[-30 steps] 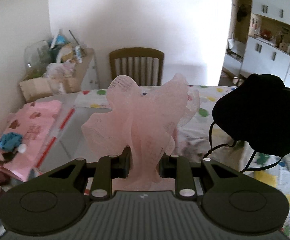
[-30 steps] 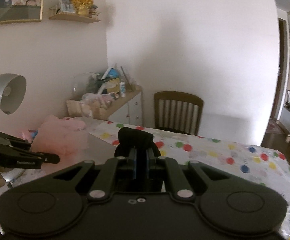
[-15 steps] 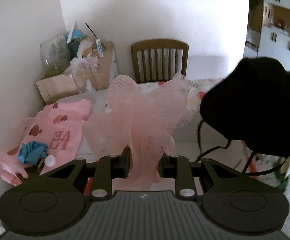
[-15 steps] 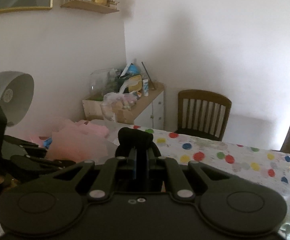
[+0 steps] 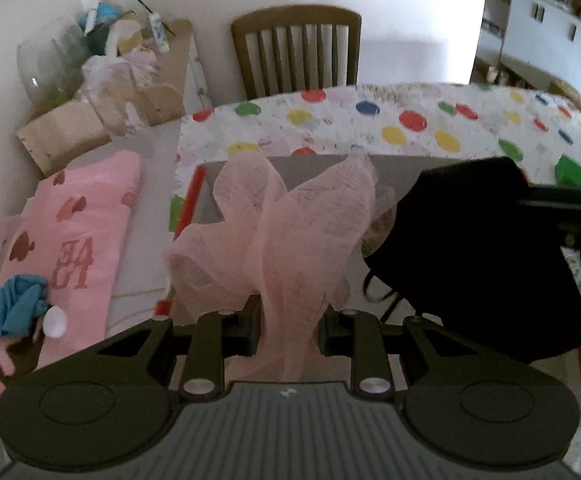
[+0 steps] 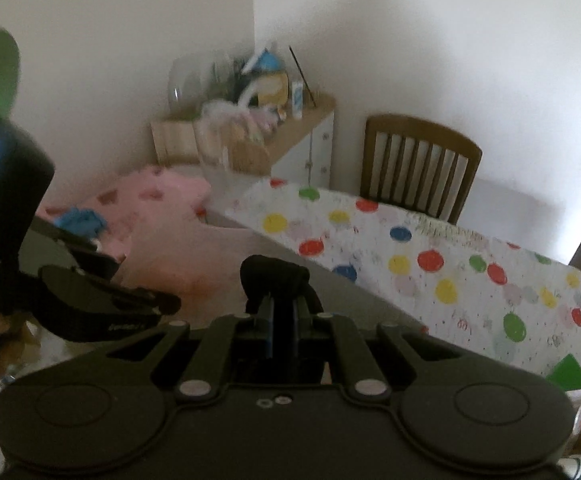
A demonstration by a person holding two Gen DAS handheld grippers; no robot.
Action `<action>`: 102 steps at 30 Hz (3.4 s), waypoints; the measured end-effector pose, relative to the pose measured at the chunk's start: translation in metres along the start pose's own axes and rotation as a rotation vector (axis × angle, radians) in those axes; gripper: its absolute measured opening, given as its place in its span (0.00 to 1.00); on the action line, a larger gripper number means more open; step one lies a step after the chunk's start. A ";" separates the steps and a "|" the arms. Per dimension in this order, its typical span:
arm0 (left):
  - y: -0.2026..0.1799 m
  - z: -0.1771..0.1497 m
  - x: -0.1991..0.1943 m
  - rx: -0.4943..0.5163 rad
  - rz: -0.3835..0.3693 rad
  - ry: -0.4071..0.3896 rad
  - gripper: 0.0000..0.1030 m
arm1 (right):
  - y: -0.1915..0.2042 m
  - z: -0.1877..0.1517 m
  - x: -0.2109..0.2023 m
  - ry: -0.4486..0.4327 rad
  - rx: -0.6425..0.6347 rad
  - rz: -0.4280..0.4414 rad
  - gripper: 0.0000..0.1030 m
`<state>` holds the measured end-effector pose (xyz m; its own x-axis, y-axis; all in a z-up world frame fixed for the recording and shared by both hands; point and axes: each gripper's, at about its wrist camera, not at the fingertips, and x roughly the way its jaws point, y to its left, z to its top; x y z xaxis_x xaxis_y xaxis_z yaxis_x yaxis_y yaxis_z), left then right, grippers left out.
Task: Organize soft objects
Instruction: 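Carry the pink mesh and black cloth with both grippers over the cardboard box, then open both grippers to drop the pink mesh and black cloth into the box, then move both grippers back toward the yellow sponge and white fluffy towel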
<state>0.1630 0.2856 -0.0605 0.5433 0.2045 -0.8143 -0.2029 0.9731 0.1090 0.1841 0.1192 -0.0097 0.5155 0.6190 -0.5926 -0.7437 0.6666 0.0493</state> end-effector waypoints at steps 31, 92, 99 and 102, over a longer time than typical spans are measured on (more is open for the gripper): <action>0.002 0.009 0.039 -0.053 -0.084 0.103 0.64 | 0.001 -0.027 0.067 0.225 -0.077 0.014 0.27; -0.191 -0.050 -0.156 -0.033 -0.288 -0.330 0.99 | -0.126 -0.118 -0.194 -0.069 0.177 0.007 0.99; -0.234 -0.052 -0.150 0.017 -0.312 -0.343 1.00 | -0.167 -0.150 -0.218 -0.068 0.232 -0.069 0.99; -0.254 -0.051 -0.143 0.050 -0.324 -0.322 1.00 | -0.186 -0.166 -0.228 -0.061 0.251 -0.108 0.99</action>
<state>0.0948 0.0035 -0.0007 0.7990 -0.0966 -0.5935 0.0548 0.9946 -0.0880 0.1341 -0.2150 -0.0171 0.6161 0.5575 -0.5565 -0.5582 0.8074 0.1908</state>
